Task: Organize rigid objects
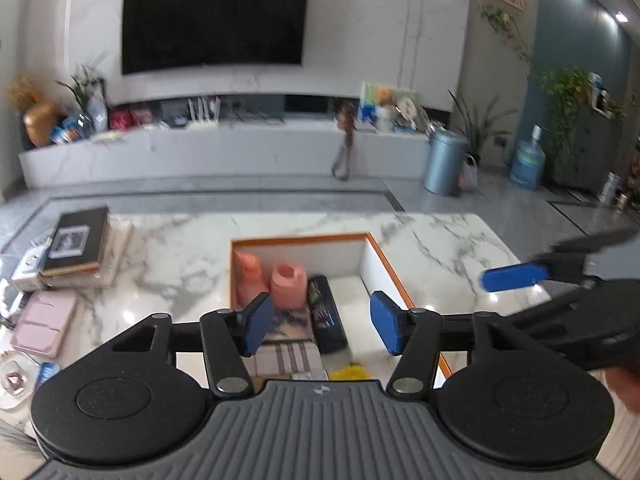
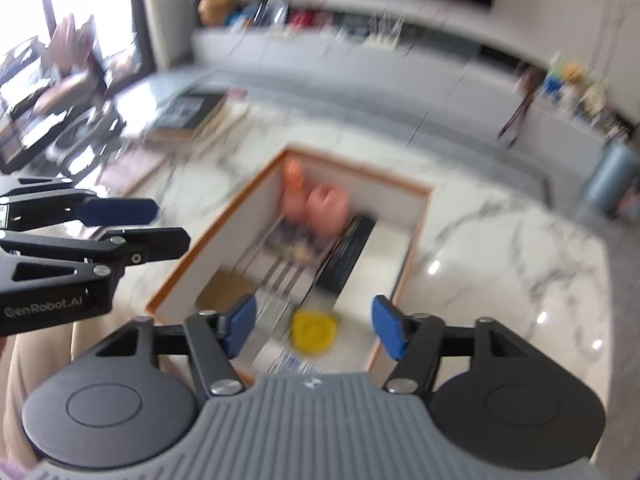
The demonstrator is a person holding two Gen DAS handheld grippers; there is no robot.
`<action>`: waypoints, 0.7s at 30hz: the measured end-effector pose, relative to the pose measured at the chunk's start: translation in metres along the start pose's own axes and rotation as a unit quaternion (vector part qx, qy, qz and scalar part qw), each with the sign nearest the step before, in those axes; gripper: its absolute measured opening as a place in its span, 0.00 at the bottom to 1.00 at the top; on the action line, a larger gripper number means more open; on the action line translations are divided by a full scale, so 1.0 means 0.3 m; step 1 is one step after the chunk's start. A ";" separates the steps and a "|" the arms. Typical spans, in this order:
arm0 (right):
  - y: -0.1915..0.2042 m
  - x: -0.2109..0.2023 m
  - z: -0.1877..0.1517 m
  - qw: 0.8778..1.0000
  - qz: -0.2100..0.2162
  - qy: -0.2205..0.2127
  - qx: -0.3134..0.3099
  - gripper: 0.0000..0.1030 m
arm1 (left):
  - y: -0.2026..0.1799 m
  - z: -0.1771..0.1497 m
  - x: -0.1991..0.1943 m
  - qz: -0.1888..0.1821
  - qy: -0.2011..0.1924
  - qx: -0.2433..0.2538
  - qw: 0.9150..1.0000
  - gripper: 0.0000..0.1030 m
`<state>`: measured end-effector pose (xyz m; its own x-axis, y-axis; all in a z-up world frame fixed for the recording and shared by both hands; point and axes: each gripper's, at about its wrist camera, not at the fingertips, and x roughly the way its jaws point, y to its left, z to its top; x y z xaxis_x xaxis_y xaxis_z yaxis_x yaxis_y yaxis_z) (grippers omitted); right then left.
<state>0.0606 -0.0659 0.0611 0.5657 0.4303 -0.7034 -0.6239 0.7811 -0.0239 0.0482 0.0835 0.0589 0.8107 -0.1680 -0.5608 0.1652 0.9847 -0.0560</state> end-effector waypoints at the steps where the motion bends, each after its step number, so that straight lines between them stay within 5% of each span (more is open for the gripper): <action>1: 0.002 -0.025 -0.012 1.000 -0.010 -0.016 0.009 0.70 | -0.006 -0.002 -0.004 0.007 -0.005 -0.003 1.000 0.70; 5: 0.009 -0.081 -0.075 0.997 -0.032 -0.052 0.051 0.77 | -0.036 -0.042 -0.025 0.053 -0.028 -0.016 0.998 0.74; 8: 0.020 -0.090 -0.129 0.994 -0.042 -0.058 0.077 0.80 | -0.073 -0.086 -0.032 0.082 -0.039 0.000 0.996 0.88; 17: 0.019 -0.056 -0.265 0.991 -0.076 -0.038 0.099 0.83 | -0.062 -0.201 0.001 0.092 0.013 -0.035 0.995 0.89; 21: 0.003 -0.040 -0.298 0.989 -0.084 -0.050 0.115 0.87 | -0.090 -0.250 0.037 0.108 0.035 -0.014 0.993 0.96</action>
<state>0.0050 -0.1110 0.0060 0.7080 0.3199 -0.6296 -0.3841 0.9226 0.0369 0.0105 0.0586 -0.0079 0.7846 0.0507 -0.6180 -0.0259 0.9985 0.0490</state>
